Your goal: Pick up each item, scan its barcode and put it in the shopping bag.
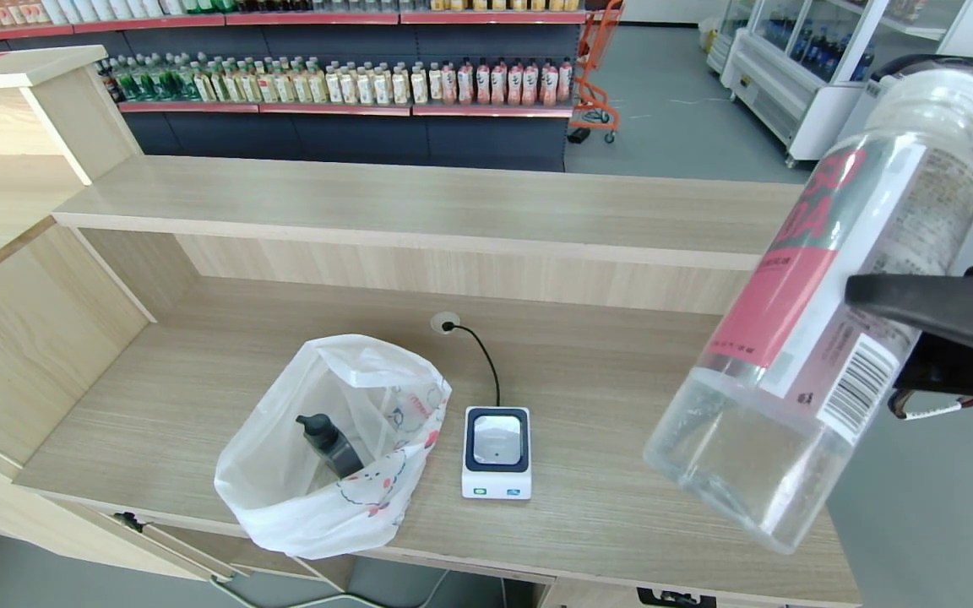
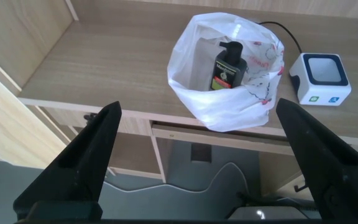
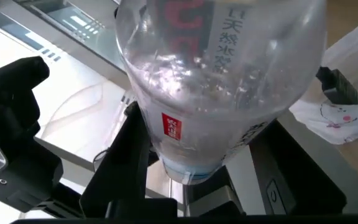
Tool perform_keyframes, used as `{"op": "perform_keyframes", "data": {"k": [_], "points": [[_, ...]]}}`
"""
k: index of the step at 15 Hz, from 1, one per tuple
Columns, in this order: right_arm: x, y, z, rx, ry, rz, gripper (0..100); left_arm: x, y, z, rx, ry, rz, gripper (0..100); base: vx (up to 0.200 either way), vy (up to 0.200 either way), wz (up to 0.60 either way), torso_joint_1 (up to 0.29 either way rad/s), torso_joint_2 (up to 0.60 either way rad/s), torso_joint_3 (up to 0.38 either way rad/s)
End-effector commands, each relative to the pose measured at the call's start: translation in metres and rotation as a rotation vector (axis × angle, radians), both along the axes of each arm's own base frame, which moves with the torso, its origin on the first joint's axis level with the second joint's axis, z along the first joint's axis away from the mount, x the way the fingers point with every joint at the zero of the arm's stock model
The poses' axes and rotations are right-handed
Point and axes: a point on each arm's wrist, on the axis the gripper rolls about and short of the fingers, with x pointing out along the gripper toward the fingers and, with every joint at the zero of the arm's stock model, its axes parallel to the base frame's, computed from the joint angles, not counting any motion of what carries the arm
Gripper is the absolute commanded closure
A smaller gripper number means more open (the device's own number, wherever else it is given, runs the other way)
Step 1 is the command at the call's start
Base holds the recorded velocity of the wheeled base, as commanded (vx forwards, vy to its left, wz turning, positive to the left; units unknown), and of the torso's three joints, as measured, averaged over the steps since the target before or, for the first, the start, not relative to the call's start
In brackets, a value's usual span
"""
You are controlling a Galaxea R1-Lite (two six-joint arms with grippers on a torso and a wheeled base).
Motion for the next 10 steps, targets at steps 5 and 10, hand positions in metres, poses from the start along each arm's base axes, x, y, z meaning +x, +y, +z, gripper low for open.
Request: {"op": "perform_keyframes", "data": {"k": [5, 10], "points": [[-0.021, -0.003, -0.001, 0.003, -0.043, 0.045, 100, 0.000, 0.000, 0.000, 0.000, 0.000, 0.000, 0, 0.000, 0.000, 0.00, 0.000, 0.00, 0.000], [-0.010, 0.004, -0.026, -0.062, -0.147, 0.006, 100, 0.000, 0.000, 0.000, 0.000, 0.000, 0.000, 0, 0.000, 0.000, 0.00, 0.000, 0.00, 0.000]]}}
